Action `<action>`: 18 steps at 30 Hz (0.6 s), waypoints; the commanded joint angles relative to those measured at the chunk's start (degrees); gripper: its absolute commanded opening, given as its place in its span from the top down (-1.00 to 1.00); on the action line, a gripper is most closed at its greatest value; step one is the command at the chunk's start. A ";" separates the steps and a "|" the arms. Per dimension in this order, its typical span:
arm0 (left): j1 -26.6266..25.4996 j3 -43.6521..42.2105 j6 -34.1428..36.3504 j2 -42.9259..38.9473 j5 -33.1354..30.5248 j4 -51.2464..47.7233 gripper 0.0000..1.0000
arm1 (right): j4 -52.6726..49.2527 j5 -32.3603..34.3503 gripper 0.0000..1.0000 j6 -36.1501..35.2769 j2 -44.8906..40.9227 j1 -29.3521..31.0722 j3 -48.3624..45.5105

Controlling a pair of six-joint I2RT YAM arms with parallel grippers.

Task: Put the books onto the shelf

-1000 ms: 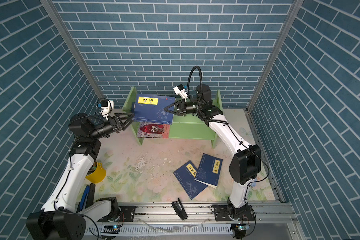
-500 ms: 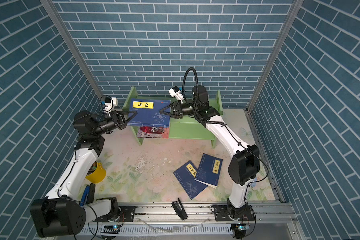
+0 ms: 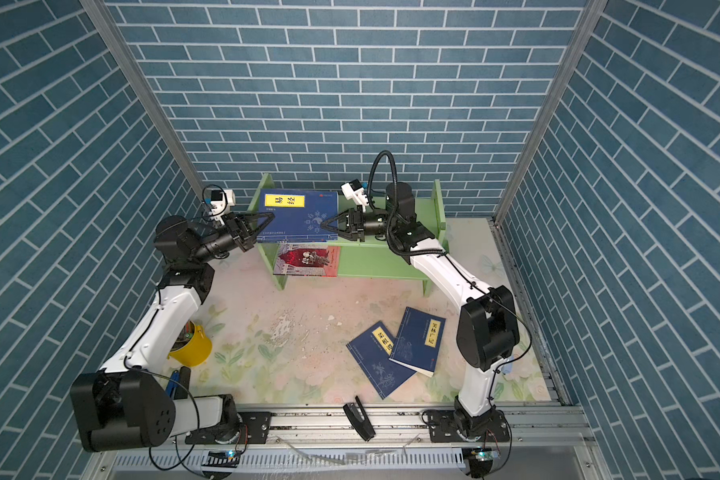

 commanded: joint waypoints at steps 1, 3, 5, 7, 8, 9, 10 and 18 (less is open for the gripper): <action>0.36 0.94 3.00 -1.21 -0.80 -0.97 0.72 | 5.71 1.34 0.87 2.90 -0.56 0.03 0.47; 0.73 1.20 5.06 -1.69 -0.85 -4.02 0.23 | 5.48 1.48 1.00 2.79 -0.26 -0.02 1.14; 1.92 1.98 8.19 -3.01 -1.36 -9.34 -0.06 | 3.20 1.62 1.00 1.45 0.05 -0.07 2.22; 3.66 3.79 13.56 -4.98 -2.24 -17.52 -0.18 | -1.50 2.11 1.00 -1.63 0.14 0.01 3.55; 4.80 4.77 16.36 -5.87 -2.53 -21.38 -0.21 | -5.24 2.72 1.00 -4.28 0.14 -0.02 4.43; 5.84 5.69 18.63 -6.54 -2.80 -24.96 -0.24 | -8.66 3.41 1.00 -6.28 0.19 -0.02 5.40; 7.09 6.80 20.87 -7.39 -3.00 -28.18 -0.25 | -13.22 4.39 1.00 -9.17 0.38 0.03 6.85; 10.60 8.79 21.02 -8.68 -0.02 -28.95 -0.24 | -29.81 9.08 1.00 -15.69 5.40 0.20 16.69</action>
